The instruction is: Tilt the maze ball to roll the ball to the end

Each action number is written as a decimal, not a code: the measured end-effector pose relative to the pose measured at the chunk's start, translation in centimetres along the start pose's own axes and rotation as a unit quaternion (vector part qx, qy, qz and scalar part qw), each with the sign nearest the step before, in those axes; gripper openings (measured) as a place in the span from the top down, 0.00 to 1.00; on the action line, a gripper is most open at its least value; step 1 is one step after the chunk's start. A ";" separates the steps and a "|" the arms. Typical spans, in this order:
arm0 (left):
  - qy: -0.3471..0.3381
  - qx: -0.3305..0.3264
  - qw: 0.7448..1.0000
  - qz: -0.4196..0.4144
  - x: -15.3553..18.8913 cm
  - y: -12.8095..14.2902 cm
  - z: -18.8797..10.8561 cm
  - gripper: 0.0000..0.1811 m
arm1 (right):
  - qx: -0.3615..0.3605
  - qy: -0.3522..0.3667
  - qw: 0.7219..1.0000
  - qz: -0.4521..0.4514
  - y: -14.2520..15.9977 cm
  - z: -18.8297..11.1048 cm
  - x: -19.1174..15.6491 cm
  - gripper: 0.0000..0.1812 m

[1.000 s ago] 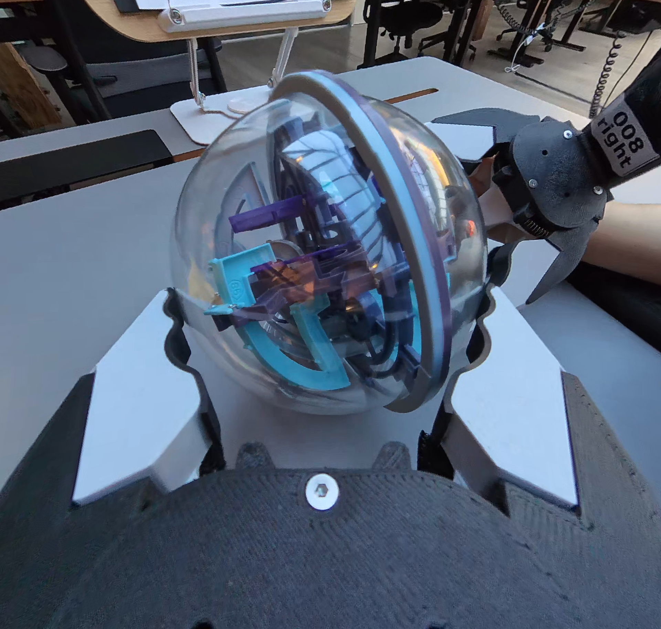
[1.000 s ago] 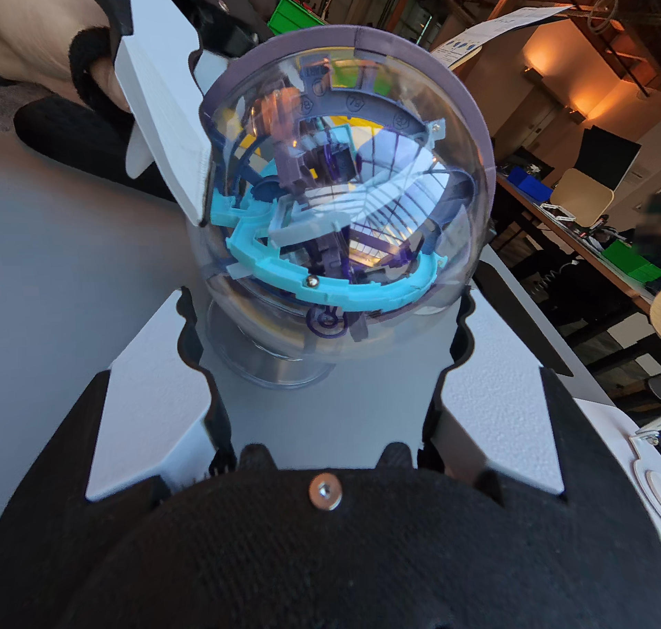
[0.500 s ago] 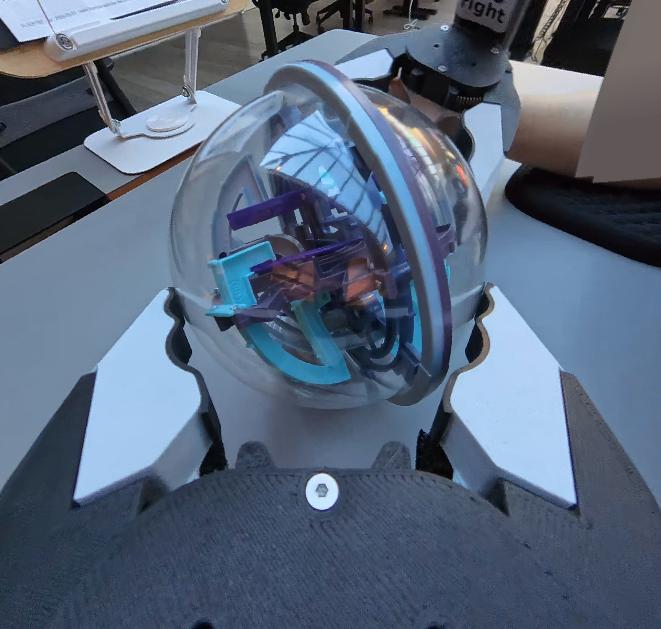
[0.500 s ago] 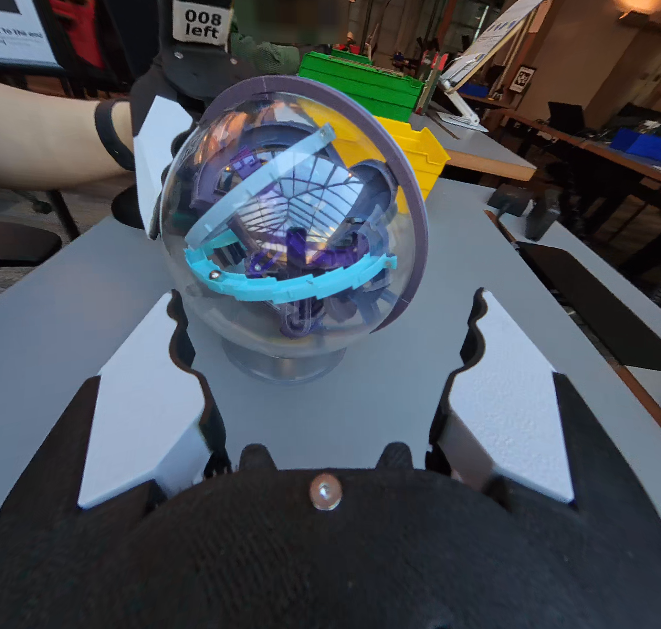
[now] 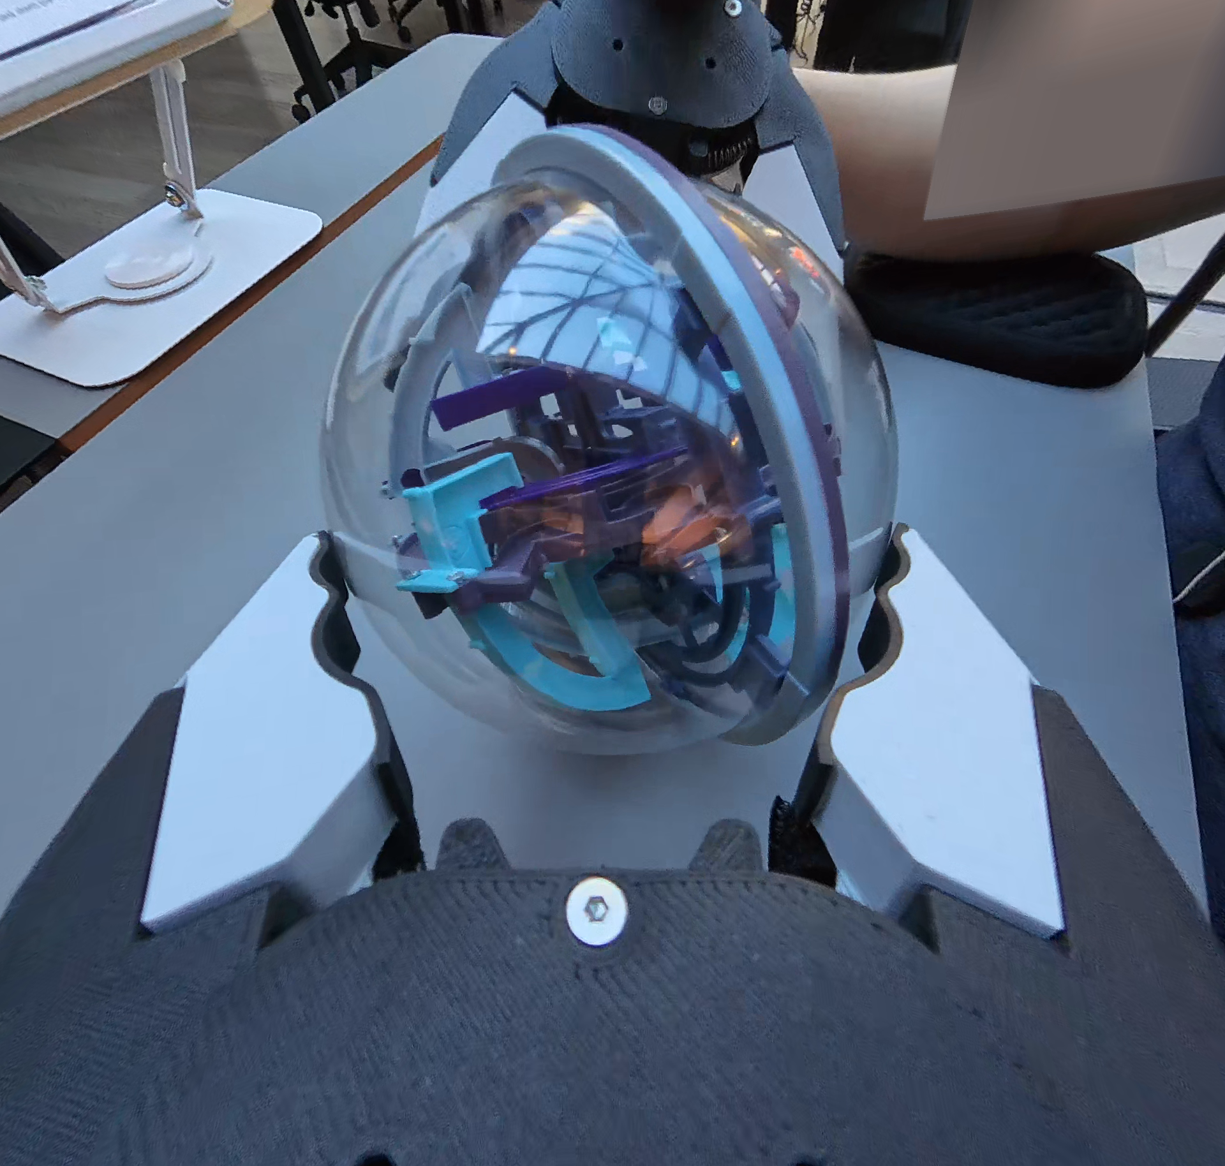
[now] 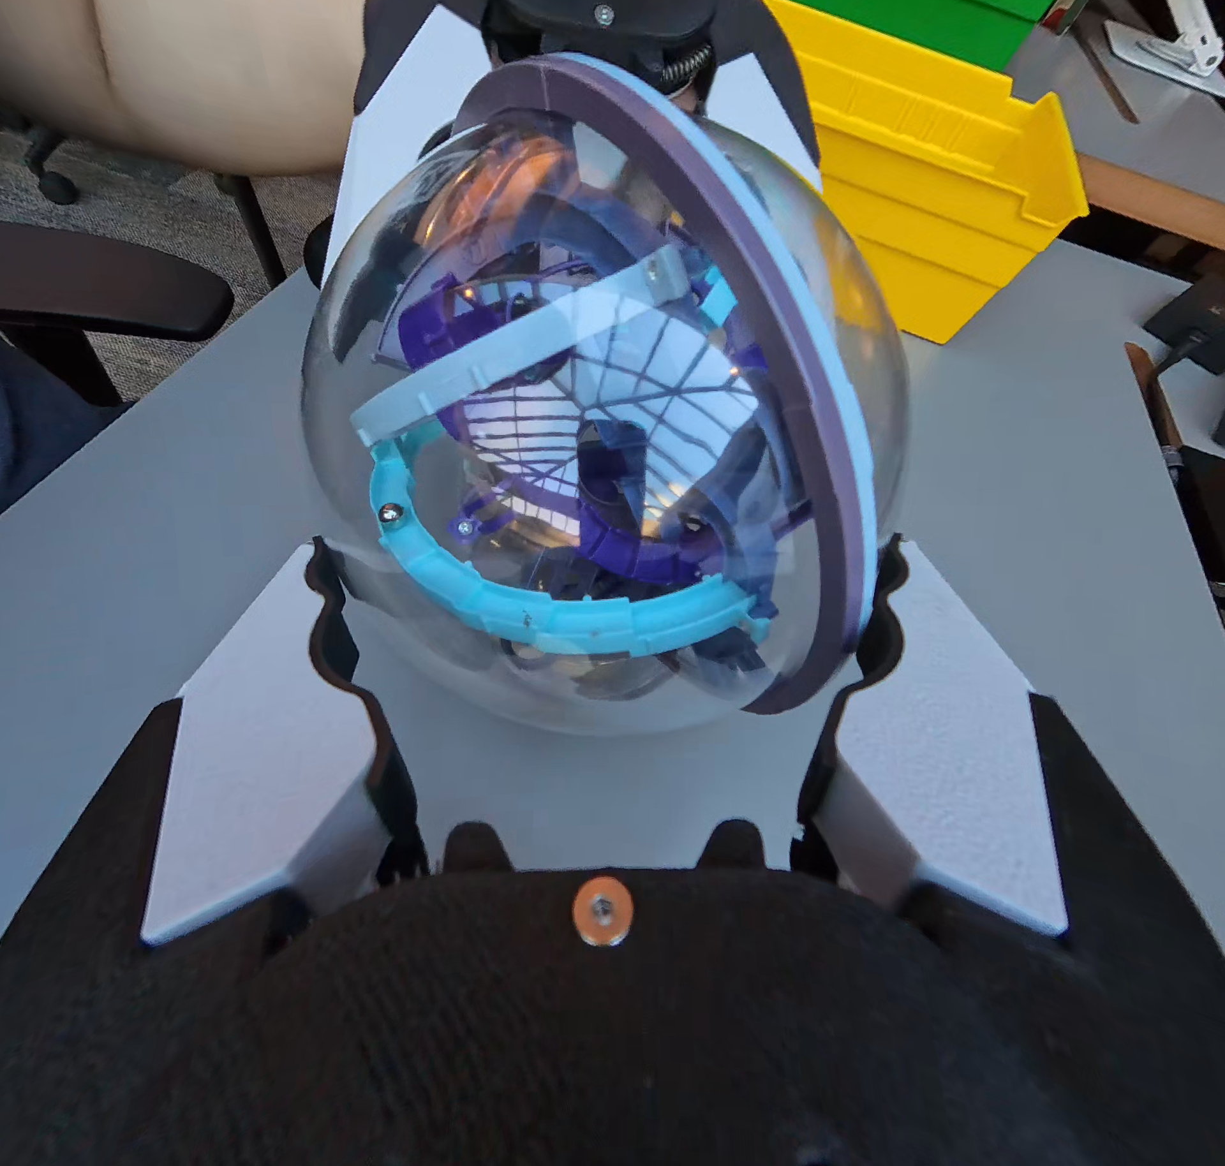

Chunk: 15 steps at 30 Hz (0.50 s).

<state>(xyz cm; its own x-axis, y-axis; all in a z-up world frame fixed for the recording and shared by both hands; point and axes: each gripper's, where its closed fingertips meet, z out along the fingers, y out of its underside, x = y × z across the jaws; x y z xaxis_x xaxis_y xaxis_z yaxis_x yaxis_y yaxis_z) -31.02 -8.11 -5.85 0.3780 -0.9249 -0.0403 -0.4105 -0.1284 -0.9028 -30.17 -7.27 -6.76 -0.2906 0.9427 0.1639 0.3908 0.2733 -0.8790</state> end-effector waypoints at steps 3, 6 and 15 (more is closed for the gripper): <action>0.008 0.022 0.999 -0.025 0.1 -0.2 0.0 0.15 | 0.002 0.004 1.000 0.003 0.2 0.0 -0.1 0.15; 0.010 0.030 0.998 -0.057 0.2 0.6 0.0 0.15 | -0.014 0.015 1.000 -0.006 1.1 0.1 0.0 0.15; -0.022 0.008 0.997 -0.074 0.5 3.6 0.5 0.16 | 0.000 0.020 1.000 0.004 1.2 0.5 0.0 0.16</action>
<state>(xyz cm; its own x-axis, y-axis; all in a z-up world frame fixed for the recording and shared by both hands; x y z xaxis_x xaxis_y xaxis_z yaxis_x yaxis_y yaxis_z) -31.87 -8.87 -9.35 0.4694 -0.8798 0.0752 -0.3345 -0.2560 -0.9069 -30.12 -7.04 -8.03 -0.2530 0.9515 0.1748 0.3932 0.2663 -0.8800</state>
